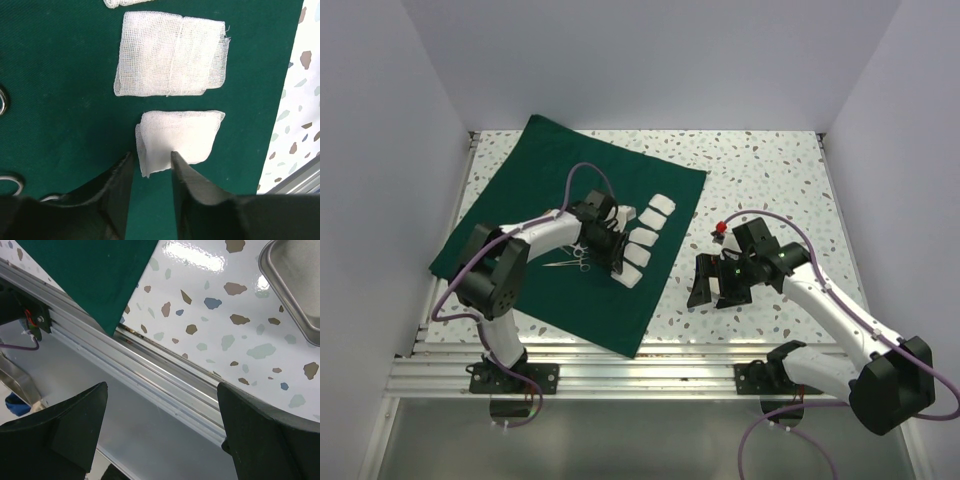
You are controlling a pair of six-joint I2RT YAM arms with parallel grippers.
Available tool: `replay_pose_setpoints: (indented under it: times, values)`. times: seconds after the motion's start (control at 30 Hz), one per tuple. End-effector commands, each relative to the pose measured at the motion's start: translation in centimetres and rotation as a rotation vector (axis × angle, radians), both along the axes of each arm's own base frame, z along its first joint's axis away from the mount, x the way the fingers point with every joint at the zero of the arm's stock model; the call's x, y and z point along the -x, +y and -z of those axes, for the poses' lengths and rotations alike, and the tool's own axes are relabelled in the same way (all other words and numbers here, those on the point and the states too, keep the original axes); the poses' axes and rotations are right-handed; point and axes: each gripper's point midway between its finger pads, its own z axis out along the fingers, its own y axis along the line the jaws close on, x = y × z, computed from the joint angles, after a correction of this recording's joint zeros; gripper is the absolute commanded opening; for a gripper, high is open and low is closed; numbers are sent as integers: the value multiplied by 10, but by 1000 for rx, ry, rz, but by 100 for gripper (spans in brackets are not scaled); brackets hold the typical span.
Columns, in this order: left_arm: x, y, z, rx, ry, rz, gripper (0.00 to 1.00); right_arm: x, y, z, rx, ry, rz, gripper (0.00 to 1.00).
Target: Prepare the surgical pack
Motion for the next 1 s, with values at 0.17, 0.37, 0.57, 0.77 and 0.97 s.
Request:
replay_pose_setpoints:
  times: [0.17, 0.37, 0.57, 0.77, 0.97]
  values:
    - [14, -6, 21, -32, 11, 9, 28, -3, 4, -1, -22, -8, 0, 95]
    - [3, -4, -5, -37, -53, -12, 4, -4, 4, -2, -25, -13, 1, 95]
    - [-10, -14, -44, 12, -119, -14, 0, -3, 4, -4, -25, -16, -3, 95]
    - [-19, -31, -65, 90, -136, 10, 0, -4, 3, -4, -24, -16, -2, 95]
    - [-28, -45, -68, 135, -129, 39, 0, -5, 3, -5, -17, -18, -5, 95]
